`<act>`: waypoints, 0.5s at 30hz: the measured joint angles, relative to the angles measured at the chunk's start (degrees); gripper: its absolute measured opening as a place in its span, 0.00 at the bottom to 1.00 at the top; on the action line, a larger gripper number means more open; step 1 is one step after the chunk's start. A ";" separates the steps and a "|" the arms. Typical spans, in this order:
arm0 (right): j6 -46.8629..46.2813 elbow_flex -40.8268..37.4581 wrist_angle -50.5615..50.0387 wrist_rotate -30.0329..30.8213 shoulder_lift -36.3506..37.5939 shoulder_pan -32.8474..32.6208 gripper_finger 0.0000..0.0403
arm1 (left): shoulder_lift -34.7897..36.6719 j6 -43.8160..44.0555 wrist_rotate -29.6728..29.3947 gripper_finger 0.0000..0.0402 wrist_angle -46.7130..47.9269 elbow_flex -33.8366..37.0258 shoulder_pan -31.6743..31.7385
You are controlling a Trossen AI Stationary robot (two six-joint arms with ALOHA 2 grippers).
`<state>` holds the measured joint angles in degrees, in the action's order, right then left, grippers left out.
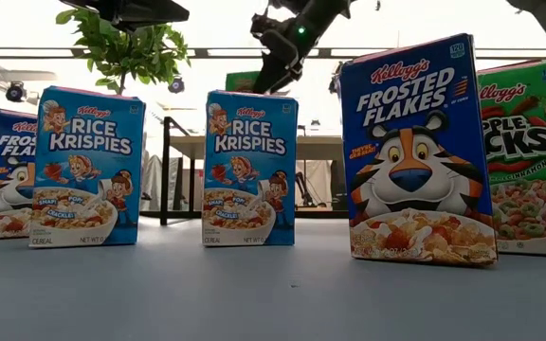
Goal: Stack cereal on shelf
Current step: Put the top green cereal box on the shelf
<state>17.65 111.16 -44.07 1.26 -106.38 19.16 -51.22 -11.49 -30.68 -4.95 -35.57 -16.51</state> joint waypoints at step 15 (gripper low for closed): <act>-0.69 4.85 -7.74 0.24 3.51 0.10 0.58 | 0.50 -0.68 0.00 0.00 -0.07 0.00 0.00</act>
<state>16.96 116.01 -51.81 1.50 -102.86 19.26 -50.72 -12.17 -30.68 -5.02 -35.57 -16.51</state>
